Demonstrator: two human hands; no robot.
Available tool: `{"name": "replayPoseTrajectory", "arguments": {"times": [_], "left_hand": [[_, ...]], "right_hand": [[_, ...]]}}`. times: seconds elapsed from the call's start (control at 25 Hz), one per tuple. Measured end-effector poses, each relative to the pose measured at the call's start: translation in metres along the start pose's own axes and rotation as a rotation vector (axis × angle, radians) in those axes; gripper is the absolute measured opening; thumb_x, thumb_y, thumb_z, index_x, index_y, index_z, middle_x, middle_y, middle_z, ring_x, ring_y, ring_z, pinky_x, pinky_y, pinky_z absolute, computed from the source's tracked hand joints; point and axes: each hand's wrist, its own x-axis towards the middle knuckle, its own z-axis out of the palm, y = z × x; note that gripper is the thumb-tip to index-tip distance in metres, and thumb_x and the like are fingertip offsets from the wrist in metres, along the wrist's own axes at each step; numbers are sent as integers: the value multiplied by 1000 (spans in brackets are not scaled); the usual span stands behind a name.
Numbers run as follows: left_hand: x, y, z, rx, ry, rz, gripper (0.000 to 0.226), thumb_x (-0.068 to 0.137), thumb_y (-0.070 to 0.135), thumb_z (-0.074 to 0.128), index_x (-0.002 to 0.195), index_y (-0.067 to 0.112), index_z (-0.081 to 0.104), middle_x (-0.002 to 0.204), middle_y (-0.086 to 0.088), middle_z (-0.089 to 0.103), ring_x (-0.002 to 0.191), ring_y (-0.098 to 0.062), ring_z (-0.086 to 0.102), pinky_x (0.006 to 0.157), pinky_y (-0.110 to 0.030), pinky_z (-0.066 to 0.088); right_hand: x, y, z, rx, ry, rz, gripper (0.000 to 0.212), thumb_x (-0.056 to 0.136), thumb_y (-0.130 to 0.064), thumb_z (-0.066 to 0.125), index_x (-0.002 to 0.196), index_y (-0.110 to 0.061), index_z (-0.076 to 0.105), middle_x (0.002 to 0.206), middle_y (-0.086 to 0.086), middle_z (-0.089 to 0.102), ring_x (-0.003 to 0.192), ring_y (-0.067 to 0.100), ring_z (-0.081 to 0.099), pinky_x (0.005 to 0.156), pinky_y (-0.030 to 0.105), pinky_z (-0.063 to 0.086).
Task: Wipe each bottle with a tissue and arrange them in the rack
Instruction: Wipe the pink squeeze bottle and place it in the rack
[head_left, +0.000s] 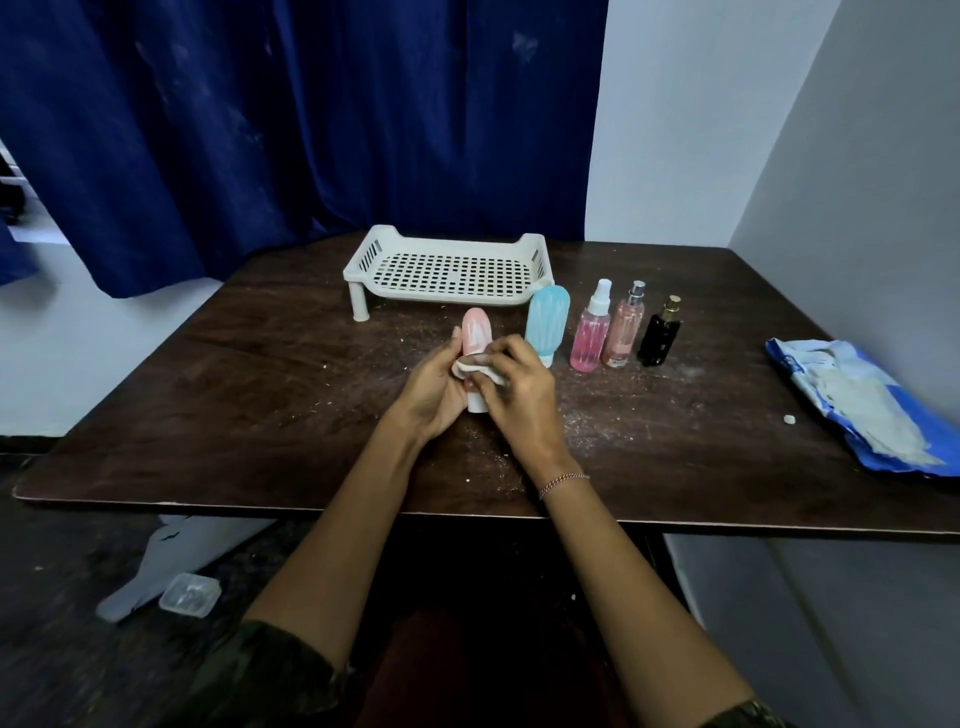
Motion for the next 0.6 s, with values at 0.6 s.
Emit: {"name": "replayPoseTrajectory", "arguments": {"times": [0.6], "left_hand": [[0,-6,-4,95,-177,16,32,88,16,51,117,3,54,110,-9,61,104,-16,56,103,-31,40]], "right_hand": [[3,6,-7,152,247,164,18,78,0,69,96,0,69,92,9,60,87,11,58,80,13,48]]}}
